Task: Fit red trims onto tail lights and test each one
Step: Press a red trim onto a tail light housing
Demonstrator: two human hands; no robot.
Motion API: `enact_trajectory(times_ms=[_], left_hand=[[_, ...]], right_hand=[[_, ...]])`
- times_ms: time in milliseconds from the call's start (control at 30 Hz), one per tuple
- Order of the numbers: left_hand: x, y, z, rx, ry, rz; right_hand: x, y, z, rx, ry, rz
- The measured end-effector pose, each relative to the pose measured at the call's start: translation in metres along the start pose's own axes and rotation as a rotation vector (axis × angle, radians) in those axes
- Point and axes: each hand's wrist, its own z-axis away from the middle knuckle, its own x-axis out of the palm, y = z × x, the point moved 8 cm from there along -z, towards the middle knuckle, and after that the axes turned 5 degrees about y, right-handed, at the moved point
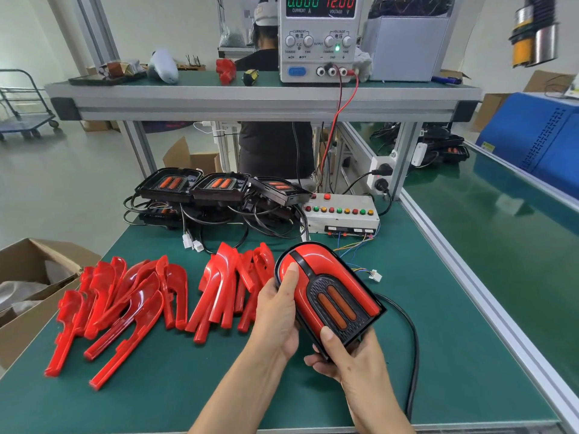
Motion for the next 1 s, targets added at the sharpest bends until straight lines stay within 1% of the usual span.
enact_trajectory(times_ms=[200, 367, 433, 600, 800, 900, 1000], left_hand=[[0.0029, 0.0026, 0.0023, -0.020, -0.017, 0.024], [0.0032, -0.0005, 0.0036, -0.161, -0.062, 0.054], [0.0028, -0.0003, 0.0035, -0.187, -0.061, 0.058], [0.0019, 0.0029, 0.0004, -0.153, 0.014, 0.058], [0.0018, -0.0011, -0.0023, -0.177, 0.076, 0.073], [0.0009, 0.0007, -0.0041, -0.115, 0.091, 0.065], [0.0010, 0.0035, -0.0050, -0.071, 0.069, 0.046]], right_hand=[[0.0010, 0.0019, -0.0011, 0.006, -0.029, -0.004], [0.0013, 0.0016, -0.0025, 0.000, -0.028, -0.007], [0.0017, 0.0011, -0.0021, 0.000, -0.031, -0.008], [0.0022, 0.0009, -0.0005, -0.016, -0.047, 0.011], [0.0028, 0.0007, 0.0005, -0.028, -0.056, 0.040], [0.0044, 0.0001, 0.0000, -0.013, -0.065, 0.060], [0.0042, 0.0000, -0.0013, 0.005, -0.059, 0.048]])
